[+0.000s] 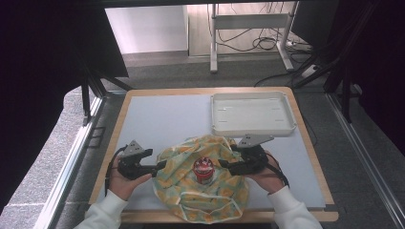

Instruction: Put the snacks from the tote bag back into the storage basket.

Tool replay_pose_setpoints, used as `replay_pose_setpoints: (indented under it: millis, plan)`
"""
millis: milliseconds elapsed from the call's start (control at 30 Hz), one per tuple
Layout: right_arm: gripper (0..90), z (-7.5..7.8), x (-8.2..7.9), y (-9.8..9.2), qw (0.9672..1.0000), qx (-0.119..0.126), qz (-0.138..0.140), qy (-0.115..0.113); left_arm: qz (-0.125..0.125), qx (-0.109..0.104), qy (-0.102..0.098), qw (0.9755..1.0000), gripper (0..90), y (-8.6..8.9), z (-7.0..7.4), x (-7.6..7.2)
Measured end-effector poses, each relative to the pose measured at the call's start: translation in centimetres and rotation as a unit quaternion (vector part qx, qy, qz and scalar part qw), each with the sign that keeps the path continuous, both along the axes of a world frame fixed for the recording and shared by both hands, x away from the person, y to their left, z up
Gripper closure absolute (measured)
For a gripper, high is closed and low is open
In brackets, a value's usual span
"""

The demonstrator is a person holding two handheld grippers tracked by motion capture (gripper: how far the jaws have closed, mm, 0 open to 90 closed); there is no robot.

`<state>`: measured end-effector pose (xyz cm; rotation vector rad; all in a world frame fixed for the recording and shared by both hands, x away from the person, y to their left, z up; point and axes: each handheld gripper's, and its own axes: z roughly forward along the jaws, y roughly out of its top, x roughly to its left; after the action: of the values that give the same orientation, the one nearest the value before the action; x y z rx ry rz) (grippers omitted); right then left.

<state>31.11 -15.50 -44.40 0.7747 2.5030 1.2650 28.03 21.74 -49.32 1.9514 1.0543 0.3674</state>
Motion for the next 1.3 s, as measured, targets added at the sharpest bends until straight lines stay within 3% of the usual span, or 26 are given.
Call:
replay_pose_setpoints:
  millis: [433,733,933,1033,1167,1300]
  plan:
    - [24.7,-1.0,-0.5,4.4,0.9978,-0.035,0.046,0.032,0.002,0.006,0.006,1.0000,24.9,0.0,-0.3,0.2]
    - [18.5,-2.0,-0.3,6.4,0.9961,-0.056,0.050,0.046,0.001,0.008,0.005,1.0000,24.8,0.0,-0.4,0.1]
    - [16.4,-3.6,0.4,7.6,0.9935,-0.080,0.049,0.064,-0.003,0.012,0.008,0.9999,24.8,-0.2,-0.5,0.1]
    - [16.6,-4.4,0.6,8.4,0.9913,-0.098,0.052,0.070,-0.004,0.012,0.009,0.9999,24.7,-0.2,-0.6,0.1]
    - [23.8,-4.9,0.6,8.8,0.9888,-0.126,0.049,0.062,-0.003,0.010,0.009,0.9999,24.7,-0.1,-0.6,0.1]
    - [24.4,-4.9,0.6,8.8,0.9879,-0.132,0.051,0.063,-0.005,0.011,0.009,0.9999,24.8,-0.2,-0.6,0.1]
